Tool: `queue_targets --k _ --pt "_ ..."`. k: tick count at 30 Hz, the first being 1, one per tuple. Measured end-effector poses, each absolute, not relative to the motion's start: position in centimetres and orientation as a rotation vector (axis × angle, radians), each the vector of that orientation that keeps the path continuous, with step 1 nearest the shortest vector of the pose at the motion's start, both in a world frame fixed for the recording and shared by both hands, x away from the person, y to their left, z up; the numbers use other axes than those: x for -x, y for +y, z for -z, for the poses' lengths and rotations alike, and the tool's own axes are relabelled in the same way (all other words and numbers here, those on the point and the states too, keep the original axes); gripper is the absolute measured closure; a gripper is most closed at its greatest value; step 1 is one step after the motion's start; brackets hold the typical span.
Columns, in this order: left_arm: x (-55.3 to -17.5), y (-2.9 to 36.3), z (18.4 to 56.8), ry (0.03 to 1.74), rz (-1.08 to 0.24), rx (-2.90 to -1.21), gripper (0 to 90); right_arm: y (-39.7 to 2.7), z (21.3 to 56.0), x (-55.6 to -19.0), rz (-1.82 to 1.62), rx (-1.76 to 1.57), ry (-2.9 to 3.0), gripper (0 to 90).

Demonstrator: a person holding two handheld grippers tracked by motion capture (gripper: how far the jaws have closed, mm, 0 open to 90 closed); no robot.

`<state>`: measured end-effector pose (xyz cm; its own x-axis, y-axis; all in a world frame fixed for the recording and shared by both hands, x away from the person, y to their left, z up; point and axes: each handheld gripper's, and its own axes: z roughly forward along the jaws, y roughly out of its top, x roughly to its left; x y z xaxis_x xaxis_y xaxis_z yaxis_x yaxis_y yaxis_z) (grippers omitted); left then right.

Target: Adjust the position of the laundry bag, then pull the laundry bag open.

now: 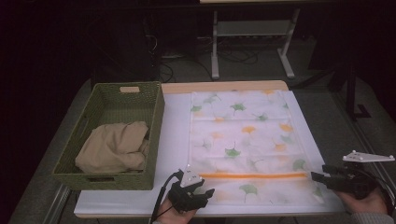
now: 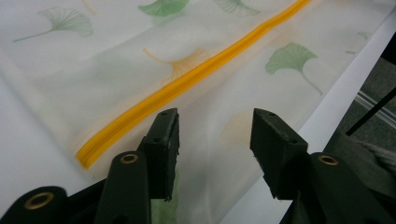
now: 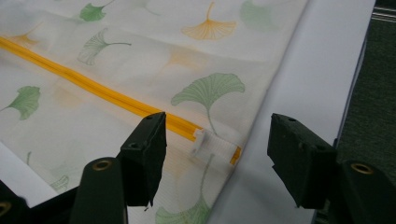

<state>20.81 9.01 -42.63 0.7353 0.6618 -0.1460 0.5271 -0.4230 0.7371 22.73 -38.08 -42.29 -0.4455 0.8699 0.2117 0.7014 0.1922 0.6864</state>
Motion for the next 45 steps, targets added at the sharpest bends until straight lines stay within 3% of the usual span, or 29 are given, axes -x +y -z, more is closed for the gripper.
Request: queue_targets --k 12,45 --pt "-22.1 6.5 42.0 0.861 -0.137 -2.101 40.2 -38.2 42.4 -22.9 -1.102 -1.52 2.246 35.9" --pt "-24.9 -1.3 40.6 0.737 -0.004 -2.126 34.2 -38.4 42.3 -23.4 -1.126 -1.516 2.249 31.0"
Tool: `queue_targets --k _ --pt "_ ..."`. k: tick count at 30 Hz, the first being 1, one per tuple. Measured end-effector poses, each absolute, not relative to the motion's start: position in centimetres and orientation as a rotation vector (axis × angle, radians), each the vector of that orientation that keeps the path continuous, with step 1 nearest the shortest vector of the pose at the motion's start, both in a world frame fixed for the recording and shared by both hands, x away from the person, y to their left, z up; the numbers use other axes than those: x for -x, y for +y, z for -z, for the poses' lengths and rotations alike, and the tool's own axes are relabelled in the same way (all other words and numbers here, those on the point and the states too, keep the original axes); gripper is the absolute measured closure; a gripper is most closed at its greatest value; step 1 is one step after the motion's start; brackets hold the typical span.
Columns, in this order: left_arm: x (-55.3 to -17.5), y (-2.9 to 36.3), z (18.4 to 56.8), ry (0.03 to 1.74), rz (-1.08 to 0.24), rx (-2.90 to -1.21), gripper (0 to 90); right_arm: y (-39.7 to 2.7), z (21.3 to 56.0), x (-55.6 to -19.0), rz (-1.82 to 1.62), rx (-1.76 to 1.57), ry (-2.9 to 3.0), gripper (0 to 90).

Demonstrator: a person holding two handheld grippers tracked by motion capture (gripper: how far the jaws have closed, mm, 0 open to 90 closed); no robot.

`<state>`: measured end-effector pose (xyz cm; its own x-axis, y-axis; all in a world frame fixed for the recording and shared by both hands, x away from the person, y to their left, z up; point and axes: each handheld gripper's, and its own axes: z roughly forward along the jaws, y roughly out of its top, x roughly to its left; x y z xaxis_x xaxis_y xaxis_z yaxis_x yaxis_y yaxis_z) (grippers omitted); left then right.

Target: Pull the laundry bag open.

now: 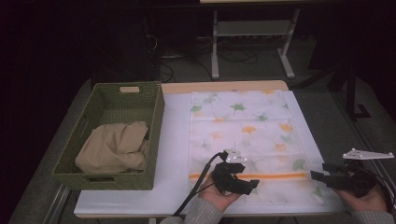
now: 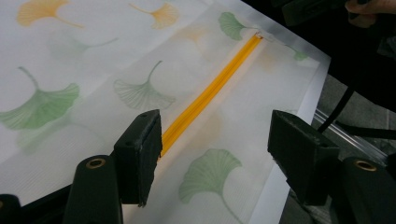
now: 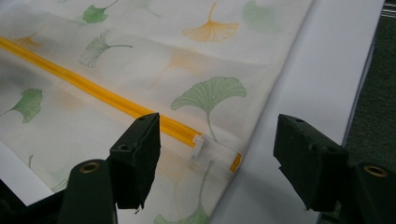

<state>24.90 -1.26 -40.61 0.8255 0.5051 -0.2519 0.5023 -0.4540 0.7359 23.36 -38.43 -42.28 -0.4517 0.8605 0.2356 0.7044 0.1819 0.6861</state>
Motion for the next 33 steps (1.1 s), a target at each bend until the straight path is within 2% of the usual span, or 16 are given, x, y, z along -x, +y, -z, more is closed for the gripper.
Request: queue_targets --k 10,14,26,33 --pt "-25.5 -4.3 40.9 0.709 0.079 -2.131 33.9 -38.7 42.1 -23.1 -1.135 -1.561 2.238 34.6" --pt "-25.7 -5.2 41.3 0.729 0.103 -2.126 33.9 -38.8 42.2 -23.1 -1.171 -1.602 2.246 38.5" --pt "-26.3 -8.1 41.8 0.769 0.143 -2.115 34.1 -39.5 42.1 -23.6 -1.18 -1.717 2.244 42.3" --pt "-27.2 -9.9 42.0 0.79 0.191 -2.101 36.4 -40.1 42.4 -24.3 -1.15 -1.856 2.273 51.8"
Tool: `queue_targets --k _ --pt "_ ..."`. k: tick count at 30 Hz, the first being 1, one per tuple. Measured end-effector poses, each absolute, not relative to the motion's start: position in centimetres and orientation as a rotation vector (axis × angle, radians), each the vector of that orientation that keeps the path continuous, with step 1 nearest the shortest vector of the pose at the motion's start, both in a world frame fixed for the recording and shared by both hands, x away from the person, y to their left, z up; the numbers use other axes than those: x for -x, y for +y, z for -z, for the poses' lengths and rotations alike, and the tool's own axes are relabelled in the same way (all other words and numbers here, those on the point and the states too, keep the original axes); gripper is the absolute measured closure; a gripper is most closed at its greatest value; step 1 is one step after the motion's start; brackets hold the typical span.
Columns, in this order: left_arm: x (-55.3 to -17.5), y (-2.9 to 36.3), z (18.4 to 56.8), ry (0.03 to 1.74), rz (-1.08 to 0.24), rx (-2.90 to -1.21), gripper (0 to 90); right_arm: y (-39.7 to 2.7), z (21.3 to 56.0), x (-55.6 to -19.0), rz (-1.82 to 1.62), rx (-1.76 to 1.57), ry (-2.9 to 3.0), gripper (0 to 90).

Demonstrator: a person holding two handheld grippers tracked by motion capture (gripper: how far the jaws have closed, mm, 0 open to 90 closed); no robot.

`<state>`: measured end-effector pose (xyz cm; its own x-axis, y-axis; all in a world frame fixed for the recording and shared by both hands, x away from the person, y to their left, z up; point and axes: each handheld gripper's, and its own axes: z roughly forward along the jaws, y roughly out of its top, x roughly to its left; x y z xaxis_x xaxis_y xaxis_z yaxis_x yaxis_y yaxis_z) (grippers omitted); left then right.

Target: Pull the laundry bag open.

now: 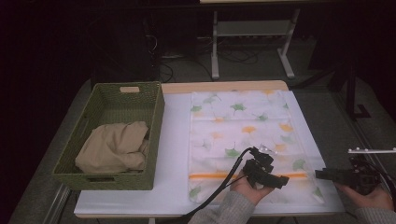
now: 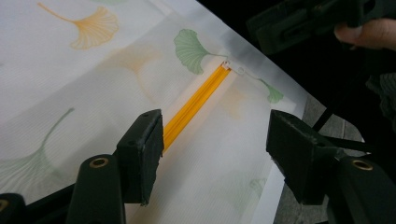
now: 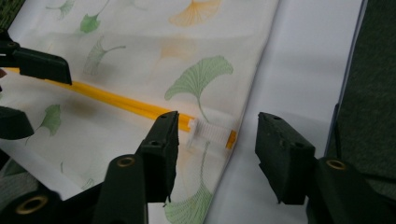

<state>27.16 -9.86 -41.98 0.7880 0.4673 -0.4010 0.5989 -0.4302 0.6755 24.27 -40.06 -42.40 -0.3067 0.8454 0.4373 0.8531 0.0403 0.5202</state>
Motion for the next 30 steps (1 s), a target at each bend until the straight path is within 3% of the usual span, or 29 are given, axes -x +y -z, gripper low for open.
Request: queue_targets --k 7,26,30 --pt "-28.1 -11.8 42.6 0.808 0.267 -2.11 43.2 -40.2 42.6 -23.8 1.038 1.851 -2.197 61.8" --pt "-29.5 -15.4 44.2 0.843 0.387 -2.139 59.0 -38.1 43.5 -24.2 0.863 1.856 -2.269 66.8" --pt "-29.8 -16.0 44.5 0.858 0.394 -2.138 56.6 -37.7 43.4 -24.2 0.827 1.869 -2.321 77.8"
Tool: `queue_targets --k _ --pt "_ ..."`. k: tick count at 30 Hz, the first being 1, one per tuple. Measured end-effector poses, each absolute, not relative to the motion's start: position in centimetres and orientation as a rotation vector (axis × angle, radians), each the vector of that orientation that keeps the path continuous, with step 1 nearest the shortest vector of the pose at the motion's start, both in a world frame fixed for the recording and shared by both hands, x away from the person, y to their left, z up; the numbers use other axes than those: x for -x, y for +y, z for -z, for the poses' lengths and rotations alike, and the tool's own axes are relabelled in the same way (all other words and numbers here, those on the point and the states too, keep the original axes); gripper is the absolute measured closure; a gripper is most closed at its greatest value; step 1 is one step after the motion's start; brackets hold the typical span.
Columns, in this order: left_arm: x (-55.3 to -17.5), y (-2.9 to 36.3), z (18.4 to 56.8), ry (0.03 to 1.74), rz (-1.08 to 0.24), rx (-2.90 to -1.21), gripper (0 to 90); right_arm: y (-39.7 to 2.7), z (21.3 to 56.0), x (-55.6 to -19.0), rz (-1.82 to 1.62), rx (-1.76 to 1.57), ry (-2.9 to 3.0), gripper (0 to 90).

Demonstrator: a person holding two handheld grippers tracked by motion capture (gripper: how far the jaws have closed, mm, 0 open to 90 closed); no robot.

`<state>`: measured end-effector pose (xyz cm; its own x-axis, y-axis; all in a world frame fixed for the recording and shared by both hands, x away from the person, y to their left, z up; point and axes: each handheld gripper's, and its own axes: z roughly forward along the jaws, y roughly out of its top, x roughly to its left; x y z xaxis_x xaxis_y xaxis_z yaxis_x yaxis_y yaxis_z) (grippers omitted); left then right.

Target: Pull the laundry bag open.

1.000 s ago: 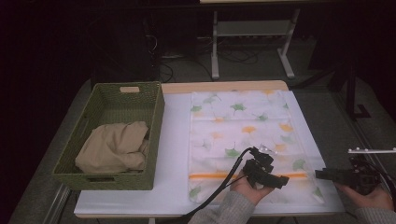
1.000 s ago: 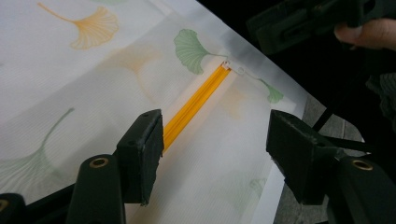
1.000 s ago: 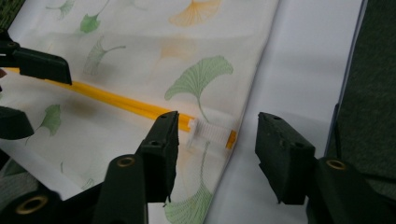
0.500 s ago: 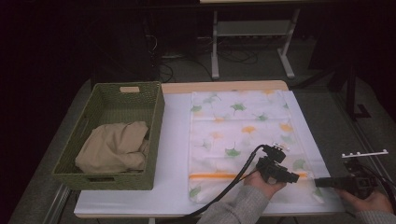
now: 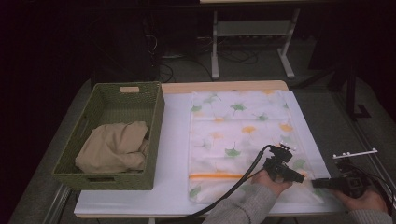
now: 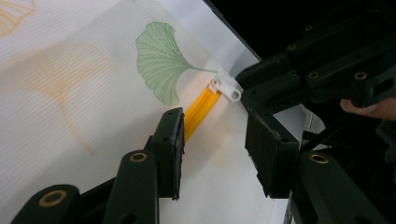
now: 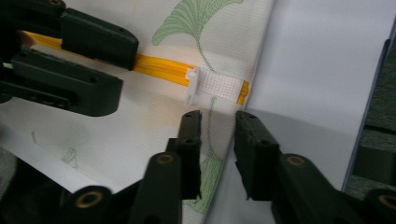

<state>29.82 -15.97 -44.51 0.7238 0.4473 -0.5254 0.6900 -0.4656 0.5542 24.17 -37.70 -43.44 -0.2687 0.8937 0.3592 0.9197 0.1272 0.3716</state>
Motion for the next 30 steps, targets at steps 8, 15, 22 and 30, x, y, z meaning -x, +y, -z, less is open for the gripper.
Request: queue_targets --k 8,15,22,30 --pt "-30.4 -16.6 45.6 0.914 0.481 -2.101 59.0 -37.8 43.7 -24.0 0.867 1.834 -2.353 89.6" --pt "-30.5 -17.1 45.9 0.94 0.514 -2.066 59.6 -38.1 43.3 -23.7 0.978 1.804 -2.321 89.7" --pt "-30.5 -17.7 45.7 0.918 0.484 -2.088 60.0 -38.5 43.4 -23.7 1.014 1.802 -2.281 89.6" --pt "-30.3 -18.4 45.5 0.916 0.409 -2.119 66.1 -38.5 43.3 -23.7 1.028 1.8 -2.276 89.6"
